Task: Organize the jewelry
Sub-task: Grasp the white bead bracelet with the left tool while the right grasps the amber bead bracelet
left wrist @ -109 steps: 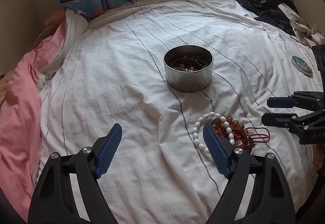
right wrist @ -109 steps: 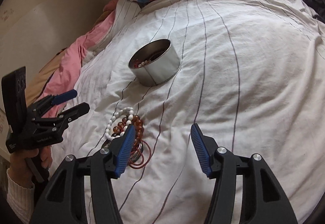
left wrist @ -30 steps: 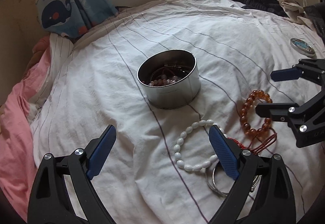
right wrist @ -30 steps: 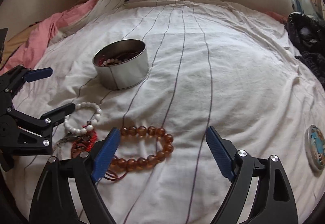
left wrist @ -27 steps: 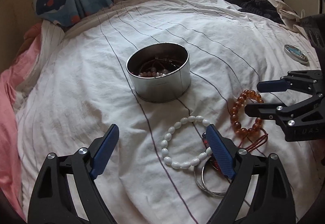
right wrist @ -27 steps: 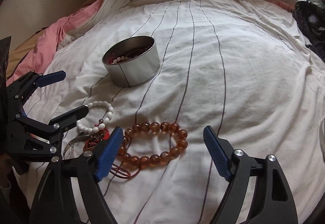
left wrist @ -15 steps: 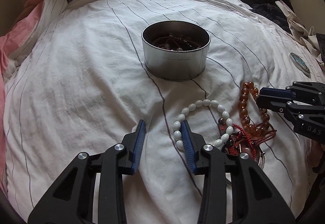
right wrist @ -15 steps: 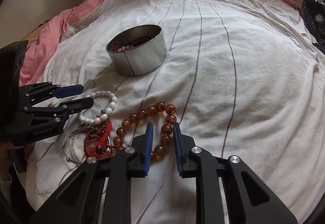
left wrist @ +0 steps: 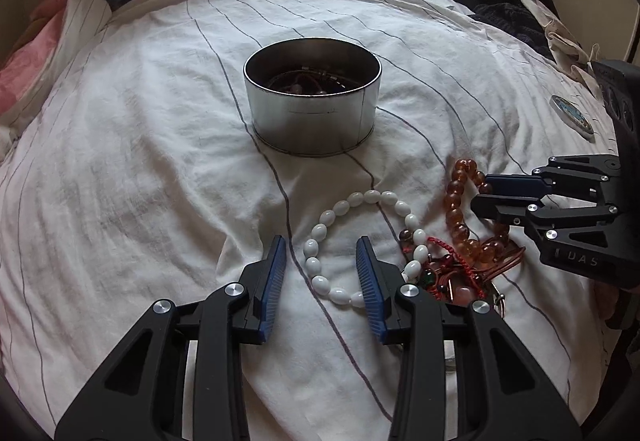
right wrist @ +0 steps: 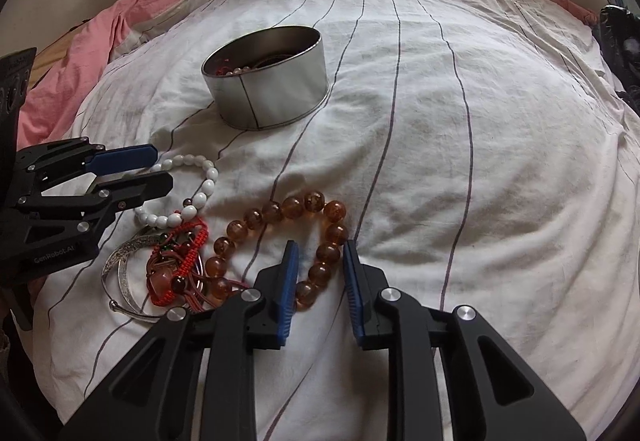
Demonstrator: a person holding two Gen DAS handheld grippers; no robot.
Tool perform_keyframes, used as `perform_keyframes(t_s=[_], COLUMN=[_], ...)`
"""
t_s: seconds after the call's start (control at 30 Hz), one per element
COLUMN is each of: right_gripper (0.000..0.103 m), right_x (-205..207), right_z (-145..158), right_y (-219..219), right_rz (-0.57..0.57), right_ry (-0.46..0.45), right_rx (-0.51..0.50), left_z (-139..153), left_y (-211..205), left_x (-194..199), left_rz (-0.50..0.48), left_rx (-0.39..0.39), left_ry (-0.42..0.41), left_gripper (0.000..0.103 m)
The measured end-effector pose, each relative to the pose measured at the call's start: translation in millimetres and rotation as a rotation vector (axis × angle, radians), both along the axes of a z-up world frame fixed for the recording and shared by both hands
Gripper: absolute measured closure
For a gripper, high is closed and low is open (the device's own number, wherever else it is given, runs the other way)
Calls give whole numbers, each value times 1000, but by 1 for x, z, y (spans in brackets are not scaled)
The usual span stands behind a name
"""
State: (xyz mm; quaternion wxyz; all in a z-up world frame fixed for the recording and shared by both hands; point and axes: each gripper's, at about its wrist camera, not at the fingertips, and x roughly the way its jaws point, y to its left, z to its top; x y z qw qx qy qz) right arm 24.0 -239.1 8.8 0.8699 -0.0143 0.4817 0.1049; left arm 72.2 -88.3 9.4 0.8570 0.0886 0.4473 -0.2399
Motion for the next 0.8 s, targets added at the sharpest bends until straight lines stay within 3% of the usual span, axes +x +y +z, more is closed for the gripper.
perform_keyframes(t_s=[0.03,0.13,0.27,0.47,0.53,0.6,0.7,0.8], right_gripper=[79,79,81,77,77,90,90,90], right_x=[0,-1,-2,2,3,3,0,-3], right_z=[0,1,4,-5,-5,-3,10,22], right_y=[0,0,2,2,2,-6,-15,-24], right_rz=[0,7,41,33,29,5,-10,-54], right_ry=[-1,-1,0,26,25,24,-26,-89], right_rx=[-2,19,83,71,75,134,213,218], left_z=[0,-1,2,-5,-3,4,18,8], left_y=[-2,-4,17,14,15,18,20,22], left_x=[-1,-3,7,6,6,5,1,7], left_rz=[-12,4,93,75,71,66,57,81], left_rx=[9,88,91,91,66,-5,-102,-81], left_ry=[2,-27,-17,12,15,15,-17,36], left_gripper=[81,94,95,93,96,96,96,96])
